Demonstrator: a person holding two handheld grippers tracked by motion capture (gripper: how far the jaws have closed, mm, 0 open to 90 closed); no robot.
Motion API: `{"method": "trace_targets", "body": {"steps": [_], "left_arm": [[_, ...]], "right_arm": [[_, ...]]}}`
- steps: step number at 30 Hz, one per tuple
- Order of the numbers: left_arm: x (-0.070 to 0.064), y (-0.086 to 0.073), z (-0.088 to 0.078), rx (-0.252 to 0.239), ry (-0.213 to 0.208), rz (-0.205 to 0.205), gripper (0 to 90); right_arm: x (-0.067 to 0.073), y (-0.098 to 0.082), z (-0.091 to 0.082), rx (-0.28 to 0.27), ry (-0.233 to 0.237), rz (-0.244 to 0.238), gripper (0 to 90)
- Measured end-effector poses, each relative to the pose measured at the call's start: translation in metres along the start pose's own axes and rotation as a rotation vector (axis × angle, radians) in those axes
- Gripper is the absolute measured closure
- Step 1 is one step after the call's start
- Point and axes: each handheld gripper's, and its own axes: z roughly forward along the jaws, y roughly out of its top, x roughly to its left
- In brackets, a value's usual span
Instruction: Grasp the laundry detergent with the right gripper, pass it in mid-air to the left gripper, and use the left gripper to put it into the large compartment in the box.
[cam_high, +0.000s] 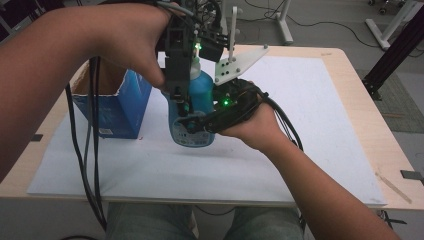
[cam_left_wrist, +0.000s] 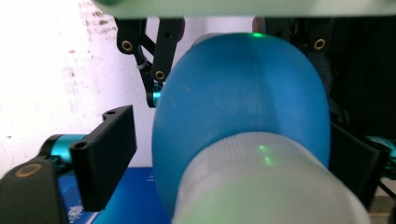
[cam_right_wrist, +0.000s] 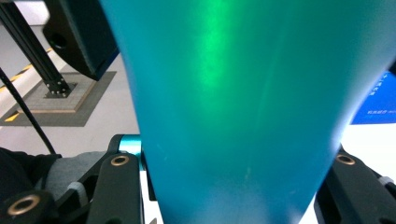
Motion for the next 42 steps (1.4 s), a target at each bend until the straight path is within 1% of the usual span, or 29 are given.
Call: {"method": "trace_targets", "body": {"steps": [5,7,10,12,13,15,16,18,21,22,27,29,34,40,42], "left_arm": [[0.0003,0.0011,0.0004,0.008,-0.002,-0.005,16.7],[0.0004,0.0013,0.0006,0.012,-0.009,-0.007,18.4],[0.0001,0.0015,0.0004,0.013,-0.012,-0.012,18.6],[-0.0004,0.0017,0.0002,0.013,-0.014,-0.007,20.8],[-0.0009,0.0017,0.0004,0.012,-0.016,-0.012,21.3],[-0.0011,0.0019,0.0003,0.012,-0.015,-0.012,21.3],[-0.0014,0.0023,-0.0001,0.013,-0.016,-0.01,21.3],[-0.0018,0.0026,-0.0004,0.012,-0.021,-0.006,24.4],[-0.0025,0.0033,-0.0012,0.011,-0.023,0.001,24.7],[-0.0025,0.0036,-0.0021,0.013,-0.029,0.003,27.0],[-0.0029,0.0039,-0.0023,0.02,-0.026,-0.003,28.7],[-0.0029,0.0041,-0.0023,0.023,-0.03,-0.003,31.4],[-0.0033,0.0046,-0.0019,0.029,-0.032,-0.004,32.2],[-0.0034,0.0055,-0.0012,0.031,-0.031,-0.011,32.3],[-0.0032,0.0061,-0.0015,0.033,-0.029,-0.014,33.8]], "right_arm": [[-0.0002,0.0003,-0.0007,-0.004,0.001,0.003,46.8],[-0.0003,0.0001,-0.001,-0.002,0.0,0.003,46.8],[-0.0003,0.0002,-0.0014,-0.001,-0.003,0.006,46.8],[-0.0002,0.0003,-0.0017,-0.005,-0.005,0.007,46.9],[-0.0002,0.0003,-0.0018,-0.005,-0.005,0.007,46.8],[-0.0004,0.0004,-0.0018,-0.008,-0.008,0.005,46.8],[0.0002,0.0005,-0.0019,-0.006,-0.003,0.008,46.9],[0.0008,0.0008,-0.0019,-0.005,-0.003,0.002,46.8],[0.0008,0.0009,-0.002,-0.006,-0.006,0.0,46.9],[0.0008,0.0008,-0.002,-0.006,-0.007,0.001,46.9],[0.0005,0.0008,-0.0022,-0.006,-0.01,0.003,46.9],[0.0011,0.0011,-0.0024,-0.007,-0.012,0.002,46.9],[0.0017,0.0014,-0.0016,-0.006,-0.01,-0.008,46.9],[0.0019,0.0016,-0.0017,-0.008,-0.007,-0.004,46.9],[0.002,0.0017,-0.002,-0.009,-0.006,-0.006,46.9]]}}
